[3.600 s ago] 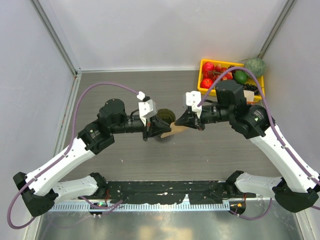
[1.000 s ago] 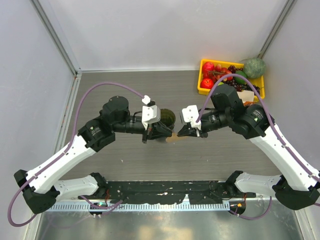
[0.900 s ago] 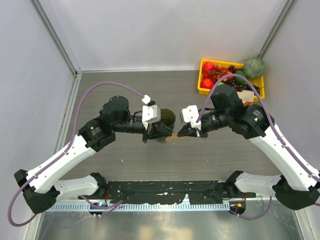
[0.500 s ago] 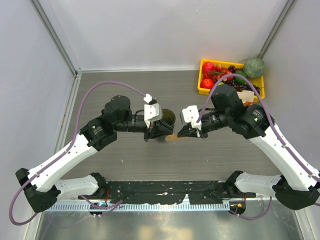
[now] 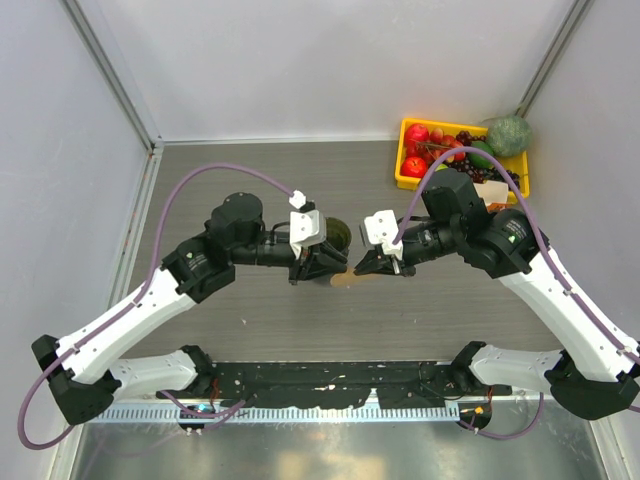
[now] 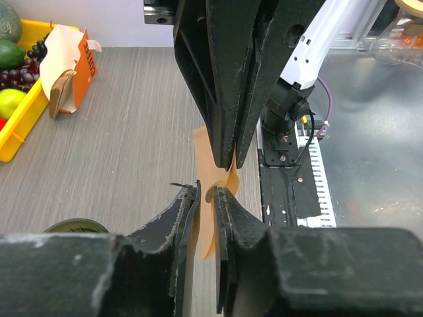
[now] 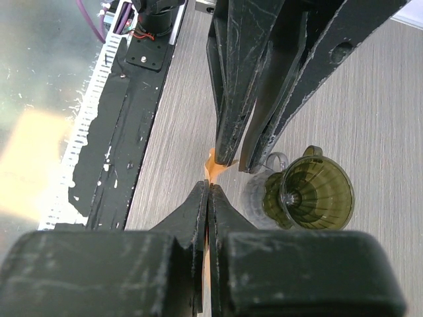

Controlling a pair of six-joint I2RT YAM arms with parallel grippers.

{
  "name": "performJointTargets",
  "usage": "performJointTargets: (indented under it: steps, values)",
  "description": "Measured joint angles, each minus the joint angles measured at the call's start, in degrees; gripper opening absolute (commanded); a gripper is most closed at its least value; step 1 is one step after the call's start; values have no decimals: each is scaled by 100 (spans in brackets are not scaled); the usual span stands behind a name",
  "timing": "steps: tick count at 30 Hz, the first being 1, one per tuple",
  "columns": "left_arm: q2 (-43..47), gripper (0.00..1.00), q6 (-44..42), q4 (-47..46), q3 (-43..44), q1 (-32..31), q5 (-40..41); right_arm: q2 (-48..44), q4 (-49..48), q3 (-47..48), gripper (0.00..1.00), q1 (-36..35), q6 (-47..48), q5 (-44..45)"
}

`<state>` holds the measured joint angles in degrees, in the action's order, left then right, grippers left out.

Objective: Place the coffee filter in the dripper

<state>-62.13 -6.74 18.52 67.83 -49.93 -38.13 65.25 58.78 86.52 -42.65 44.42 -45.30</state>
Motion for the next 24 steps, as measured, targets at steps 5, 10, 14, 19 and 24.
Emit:
performJointTargets:
  steps: [5,10,14,19,24]
  values:
    - [0,21,-79,-13,-57,-61,-4,2,-15,7,5,0,-72,-11]
    - [0,28,-125,-20,-157,-120,0,4,-55,28,5,0,-146,-11]
    - [0,30,-122,-24,-223,-133,129,4,-92,39,5,0,-175,-15]
    - [0,41,-114,-26,-313,-133,260,4,-133,39,5,0,-227,0]
    - [0,39,-22,-118,-393,-133,367,4,-227,39,5,0,-315,39]
